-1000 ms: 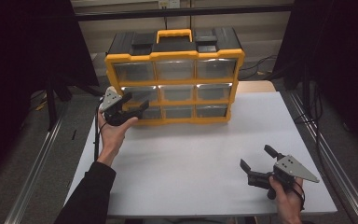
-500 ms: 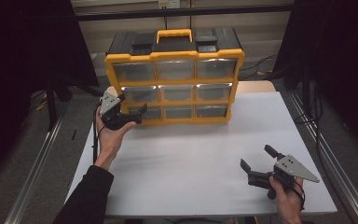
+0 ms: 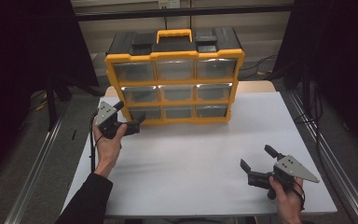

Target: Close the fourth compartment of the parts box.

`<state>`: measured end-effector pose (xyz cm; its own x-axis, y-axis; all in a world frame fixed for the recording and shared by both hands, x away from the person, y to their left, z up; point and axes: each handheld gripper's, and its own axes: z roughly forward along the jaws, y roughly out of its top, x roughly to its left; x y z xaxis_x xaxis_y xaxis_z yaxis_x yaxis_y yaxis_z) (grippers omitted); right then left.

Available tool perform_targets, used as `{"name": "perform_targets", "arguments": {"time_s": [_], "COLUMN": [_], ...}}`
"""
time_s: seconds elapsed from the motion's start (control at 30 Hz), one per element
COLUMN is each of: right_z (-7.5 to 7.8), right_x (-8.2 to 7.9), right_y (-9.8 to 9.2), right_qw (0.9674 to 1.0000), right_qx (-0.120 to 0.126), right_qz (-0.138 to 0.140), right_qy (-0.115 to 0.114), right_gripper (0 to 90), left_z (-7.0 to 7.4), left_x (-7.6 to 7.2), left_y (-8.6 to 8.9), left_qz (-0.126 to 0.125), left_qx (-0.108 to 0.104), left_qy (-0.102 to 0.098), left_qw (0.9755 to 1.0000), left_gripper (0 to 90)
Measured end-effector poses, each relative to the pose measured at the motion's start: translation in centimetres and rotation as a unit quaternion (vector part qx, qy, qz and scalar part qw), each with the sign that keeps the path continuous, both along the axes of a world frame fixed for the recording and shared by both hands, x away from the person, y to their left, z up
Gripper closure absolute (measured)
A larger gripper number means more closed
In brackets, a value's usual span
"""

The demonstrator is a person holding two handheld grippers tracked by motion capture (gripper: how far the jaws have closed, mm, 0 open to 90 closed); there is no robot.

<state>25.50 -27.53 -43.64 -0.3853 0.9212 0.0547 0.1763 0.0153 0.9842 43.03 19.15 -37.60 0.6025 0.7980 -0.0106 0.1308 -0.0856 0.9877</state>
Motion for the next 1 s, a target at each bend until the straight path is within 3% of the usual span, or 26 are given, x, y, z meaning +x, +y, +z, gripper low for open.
{"name": "perform_targets", "arguments": {"time_s": [0.3,0.4,0.57,0.63,1.0], "right_z": [0.0,0.0,0.0,0.0,0.0], "right_x": [0.0,0.0,0.0,0.0,-0.1], "right_y": [0.0,0.0,0.0,0.0,0.0], "right_qw": [1.0000,1.0000,1.0000,1.0000,1.0000], "right_qx": [0.000,-0.001,-0.001,0.000,-0.001], "right_qz": [-0.001,-0.001,-0.001,-0.001,-0.002], "right_qy": [0.000,0.000,-0.001,-0.001,-0.001], "right_gripper": [0.0,0.0,0.0,0.0,0.0], "left_z": [-0.9,-0.9,-0.9,-1.0,-1.1], "left_x": [-1.2,-1.5,-2.0,-2.3,-4.0], "left_y": [0.6,0.7,0.7,0.8,1.2], "left_qz": [-0.002,0.006,-0.003,-0.004,0.008], "left_qx": [0.003,-0.001,-0.008,0.003,-0.001], "left_qy": [0.009,0.007,0.007,0.004,-0.007], "left_qw": [0.9999,1.0000,0.9999,1.0000,0.9999], "left_gripper": [2.8,2.8,2.8,2.8,2.8]}}
